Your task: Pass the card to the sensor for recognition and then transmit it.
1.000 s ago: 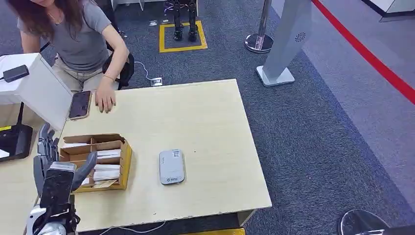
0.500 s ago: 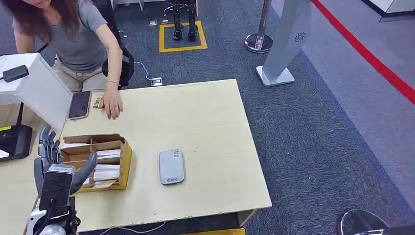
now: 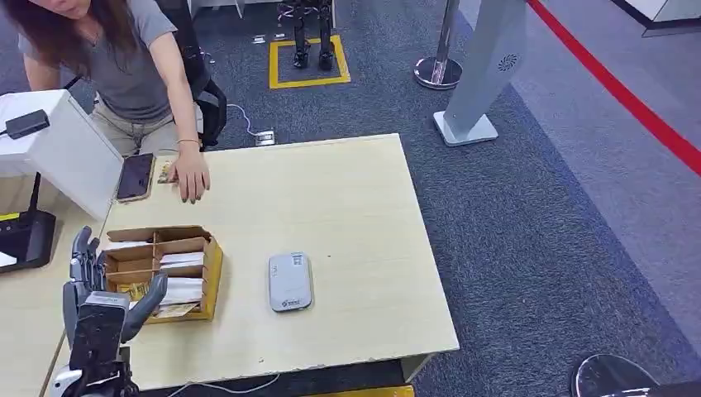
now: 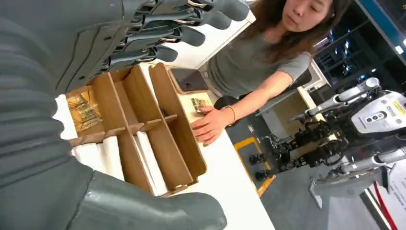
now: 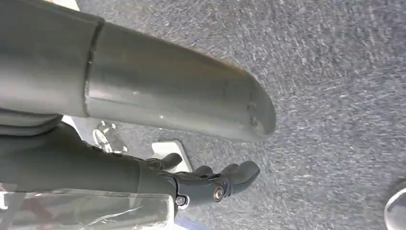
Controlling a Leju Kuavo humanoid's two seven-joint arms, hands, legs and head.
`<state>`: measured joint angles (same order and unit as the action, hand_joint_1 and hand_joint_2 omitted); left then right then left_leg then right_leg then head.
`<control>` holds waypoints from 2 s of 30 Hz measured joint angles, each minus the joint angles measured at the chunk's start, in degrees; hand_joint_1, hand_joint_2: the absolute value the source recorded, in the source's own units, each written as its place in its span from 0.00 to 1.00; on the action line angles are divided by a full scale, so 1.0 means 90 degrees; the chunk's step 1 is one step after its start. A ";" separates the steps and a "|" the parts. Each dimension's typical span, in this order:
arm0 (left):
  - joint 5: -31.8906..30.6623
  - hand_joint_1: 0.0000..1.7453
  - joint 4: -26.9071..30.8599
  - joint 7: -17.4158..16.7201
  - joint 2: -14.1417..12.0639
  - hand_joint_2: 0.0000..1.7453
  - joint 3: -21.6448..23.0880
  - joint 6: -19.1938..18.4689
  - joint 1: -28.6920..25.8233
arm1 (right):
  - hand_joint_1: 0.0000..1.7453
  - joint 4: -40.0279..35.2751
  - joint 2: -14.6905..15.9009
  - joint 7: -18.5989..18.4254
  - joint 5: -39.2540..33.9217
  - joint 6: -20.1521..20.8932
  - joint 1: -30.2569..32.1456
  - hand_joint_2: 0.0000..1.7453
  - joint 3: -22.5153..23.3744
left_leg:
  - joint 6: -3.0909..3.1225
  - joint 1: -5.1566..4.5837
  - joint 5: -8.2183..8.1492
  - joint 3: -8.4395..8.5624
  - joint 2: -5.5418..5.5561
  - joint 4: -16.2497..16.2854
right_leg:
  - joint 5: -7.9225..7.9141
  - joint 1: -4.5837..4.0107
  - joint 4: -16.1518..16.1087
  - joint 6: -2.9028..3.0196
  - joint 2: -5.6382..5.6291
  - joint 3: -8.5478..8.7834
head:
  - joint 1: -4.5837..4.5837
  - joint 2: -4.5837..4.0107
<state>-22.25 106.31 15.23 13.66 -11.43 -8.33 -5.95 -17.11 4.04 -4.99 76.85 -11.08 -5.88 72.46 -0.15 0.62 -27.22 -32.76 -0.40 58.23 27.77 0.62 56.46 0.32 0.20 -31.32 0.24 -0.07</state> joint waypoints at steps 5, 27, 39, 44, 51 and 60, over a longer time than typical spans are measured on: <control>-0.0005 0.00 -0.0002 0.0015 0.0032 1.00 0.0007 -0.0015 0.0001 | 0.00 0.0036 -0.0029 -0.0416 0.0185 0.0425 0.0016 0.00 0.0000 | 0.0000 0.0000 0.0000 0.0000 0.0000 0.0000 | 0.0000 -0.0001 0.0000 0.0000 0.0000 0.0000 | 0.0002 0.0000; -0.0221 0.00 -0.0002 0.0034 0.0012 1.00 0.0109 0.0007 0.0017 | 0.00 0.0296 -0.0452 -0.0641 0.0381 0.0828 0.0060 0.00 -0.0019 | 0.0000 0.0000 0.0000 -0.0001 0.0000 0.0000 | 0.0000 -0.0001 0.0000 0.0000 0.0000 0.0001 | 0.0000 0.0000; -0.0226 0.00 -0.0002 0.0034 -0.0007 1.00 0.0199 0.0007 0.0016 | 0.00 0.0338 -0.0517 -0.0641 0.0427 0.0828 0.0057 0.00 -0.0085 | 0.0000 -0.0001 0.0000 -0.0001 0.0000 0.0000 | 0.0000 0.0000 0.0000 0.0000 0.0000 0.0002 | 0.0002 0.0000; -0.0226 0.00 -0.0002 0.0034 -0.0007 1.00 0.0214 0.0005 0.0018 | 0.00 0.0338 -0.0525 -0.0641 0.0437 0.0828 0.0057 0.00 -0.0129 | 0.0000 0.0000 0.0000 0.0000 0.0000 0.0000 | 0.0000 0.0000 0.0000 0.0000 0.0000 0.0001 | 0.0002 0.0000; -0.0211 0.00 -0.0002 0.0034 -0.0007 1.00 0.0301 0.0005 0.0020 | 0.00 0.0340 -0.0554 -0.0626 0.0476 0.0838 0.0050 0.00 -0.0175 | 0.0000 0.0000 0.0000 -0.0001 0.0000 0.0000 | 0.0000 0.0000 0.0000 0.0000 0.0000 0.0002 | 0.0002 0.0000; -0.0153 0.00 0.0051 -0.0002 -0.0017 1.00 0.0357 0.0007 0.0019 | 0.00 0.0340 -0.0580 -0.0573 0.0493 0.0845 0.0043 0.00 -0.0180 | 0.0000 0.0000 0.0000 -0.0001 0.0000 0.0000 | 0.0000 0.0000 0.0000 0.0000 0.0000 0.0002 | 0.0002 0.0000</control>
<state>-23.63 106.77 15.21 13.51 -8.22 -8.26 -5.78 -14.05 -1.18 -10.14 81.29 -3.48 -5.50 70.84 -0.15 0.62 -27.22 -32.76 -0.39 58.23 27.76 0.62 56.46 0.32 0.20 -31.31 0.26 -0.07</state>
